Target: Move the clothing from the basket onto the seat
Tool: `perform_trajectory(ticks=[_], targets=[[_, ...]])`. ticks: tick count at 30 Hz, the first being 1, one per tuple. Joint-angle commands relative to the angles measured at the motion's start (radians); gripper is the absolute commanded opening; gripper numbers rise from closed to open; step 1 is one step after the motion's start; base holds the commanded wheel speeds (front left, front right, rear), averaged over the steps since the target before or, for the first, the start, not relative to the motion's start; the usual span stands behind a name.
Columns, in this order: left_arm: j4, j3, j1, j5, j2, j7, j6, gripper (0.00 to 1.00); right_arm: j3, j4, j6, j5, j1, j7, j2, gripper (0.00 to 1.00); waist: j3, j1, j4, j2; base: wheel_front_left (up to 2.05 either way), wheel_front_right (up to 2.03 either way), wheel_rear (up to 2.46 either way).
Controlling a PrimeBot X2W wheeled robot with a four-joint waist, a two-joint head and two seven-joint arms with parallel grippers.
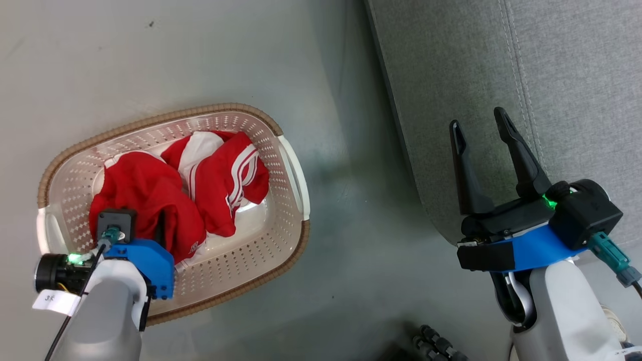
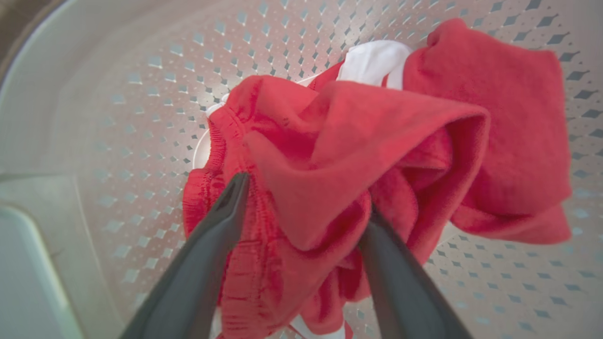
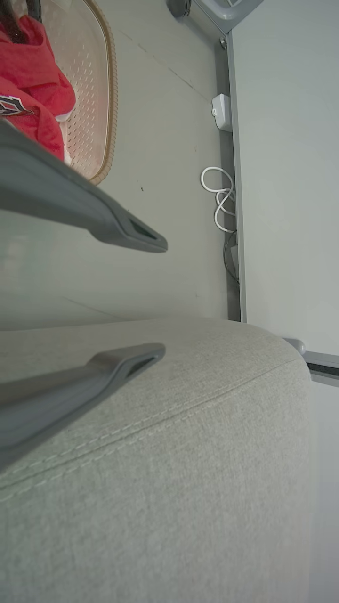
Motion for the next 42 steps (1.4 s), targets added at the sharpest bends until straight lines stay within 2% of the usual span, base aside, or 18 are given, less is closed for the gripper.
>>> perform_trajectory(ticks=[1, 8, 10, 11, 17, 32, 42], targets=[[0.008, -0.005, -0.031, 0.004, 0.009, -0.001, 0.001, 1.00, 0.003, -0.004, 0.000, 0.007, -0.015, -0.004, -0.001, 1.00, 0.013, -0.0002, -0.007, 0.0001, 0.00, 0.00, 0.00], [0.063, -0.007, -0.020, -0.025, -0.012, 0.013, -0.015, 1.00, 0.019, 0.003, 0.000, 0.017, -0.014, -0.004, -0.001, 1.00, 0.018, -0.0002, -0.020, 0.0001, 0.00, 0.00, 0.00], [0.068, -0.004, -0.024, -0.032, -0.002, 0.015, -0.014, 0.58, 0.025, 0.004, 0.000, 0.019, -0.013, -0.004, -0.001, 1.00, 0.015, -0.0002, -0.023, 0.0001, 0.00, 0.00, 0.00], [0.070, -0.007, -0.025, -0.033, 0.001, 0.012, -0.017, 0.00, 0.025, 0.004, 0.000, 0.020, -0.012, -0.004, -0.001, 1.00, 0.014, -0.0002, -0.024, 0.0001, 0.00, 0.00, 0.00], [0.081, -0.018, -0.013, -0.046, -0.005, -0.009, -0.035, 0.00, 0.022, 0.008, 0.000, 0.015, -0.009, -0.004, -0.001, 1.00, 0.003, -0.0002, -0.023, 0.0001, 0.00, 0.00, 0.00], [0.127, -0.032, -0.043, -0.078, -0.019, -0.032, -0.049, 0.00, 0.019, 0.012, 0.000, 0.006, -0.013, -0.004, -0.001, 1.00, -0.016, -0.0002, -0.003, 0.0001, 0.00, 0.00, 0.00], [0.122, -0.060, -0.008, -0.091, -0.066, -0.057, -0.062, 0.00, 0.003, 0.041, 0.000, -0.027, -0.002, -0.004, -0.002, 1.00, -0.149, -0.0002, 0.066, 0.0001, 0.00, 0.00, 0.00]])
